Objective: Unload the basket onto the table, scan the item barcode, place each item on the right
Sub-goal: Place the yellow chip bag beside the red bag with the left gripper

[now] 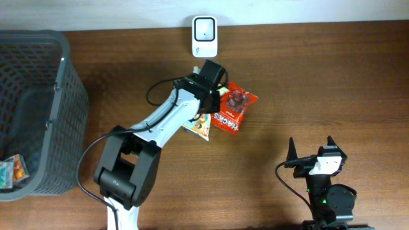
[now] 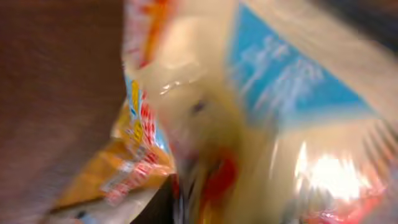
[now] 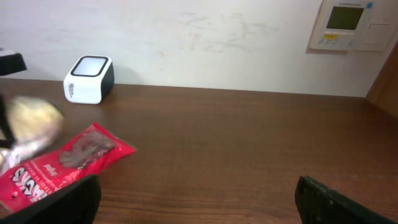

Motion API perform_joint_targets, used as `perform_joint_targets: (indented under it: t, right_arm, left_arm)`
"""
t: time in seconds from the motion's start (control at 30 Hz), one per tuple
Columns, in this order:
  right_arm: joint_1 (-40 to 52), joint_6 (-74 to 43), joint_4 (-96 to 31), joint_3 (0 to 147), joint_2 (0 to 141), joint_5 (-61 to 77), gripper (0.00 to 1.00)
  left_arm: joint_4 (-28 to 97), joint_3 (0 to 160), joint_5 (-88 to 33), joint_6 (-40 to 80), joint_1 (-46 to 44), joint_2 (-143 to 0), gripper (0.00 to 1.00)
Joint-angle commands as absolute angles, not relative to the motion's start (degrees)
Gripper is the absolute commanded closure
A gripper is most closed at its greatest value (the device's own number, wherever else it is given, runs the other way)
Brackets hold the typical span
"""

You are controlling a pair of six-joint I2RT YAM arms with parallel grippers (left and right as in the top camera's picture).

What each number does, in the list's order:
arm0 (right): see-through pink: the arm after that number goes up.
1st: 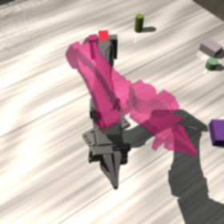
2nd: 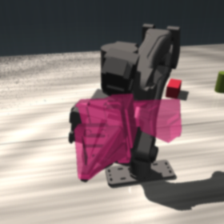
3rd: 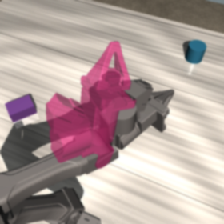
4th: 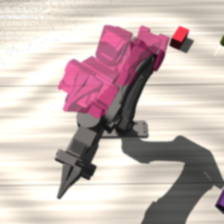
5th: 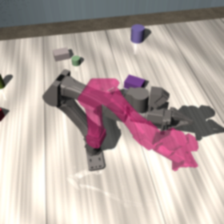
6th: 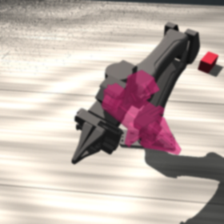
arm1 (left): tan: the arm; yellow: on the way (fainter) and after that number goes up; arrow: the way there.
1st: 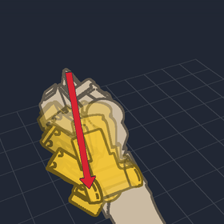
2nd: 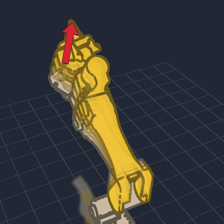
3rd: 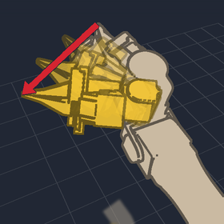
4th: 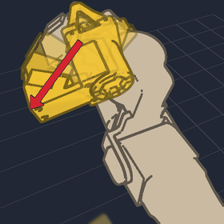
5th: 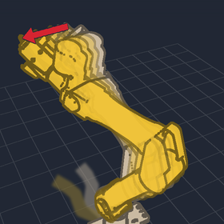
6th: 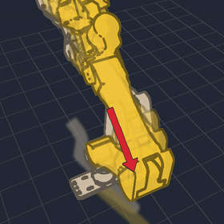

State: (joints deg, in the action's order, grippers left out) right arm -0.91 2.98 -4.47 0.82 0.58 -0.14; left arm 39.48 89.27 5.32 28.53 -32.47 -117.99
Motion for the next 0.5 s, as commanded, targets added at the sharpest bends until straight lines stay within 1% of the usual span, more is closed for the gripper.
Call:
perform_joint_targets:
  t: [0.0,0.13,0.2,0.27,0.33,0.4,0.47]
  right_arm:
    - [-0.4,2.5,-4.5,0.3,0.2,-0.6,0.02]
    - [-0.4,2.5,-4.5,0.3,0.2,-0.6,0.02]
    - [-0.4,2.5,-4.5,0.3,0.2,-0.6,0.01]
    - [-0.4,2.5,-4.5,0.3,0.2,-0.6,0.01]
    - [-0.4,2.5,-4.5,0.3,0.2,-0.6,0.01]
    - [-0.4,2.5,-4.5,0.3,0.2,-0.6,0.02]
    - [-0.4,2.5,-4.5,0.3,0.2,-0.6,0.01]
  left_arm:
    - [39.2,88.9,3.8,29.8,-35.6,-118.9,0.60]
    - [38.5,89.0,3.8,30.2,-38.0,-118.9,0.60]
    - [38.2,89.3,3.8,30.2,-39.0,-118.9,0.66]
    - [38.8,90.2,3.6,30.2,-39.0,-118.9,0.73]
    - [40.8,92.4,3.7,30.2,-38.8,-118.5,0.77]
    - [43.0,94.8,3.9,30.1,-38.5,-117.8,0.77]
    - [46.0,98.1,3.9,30.1,-37.4,-116.7,0.75]
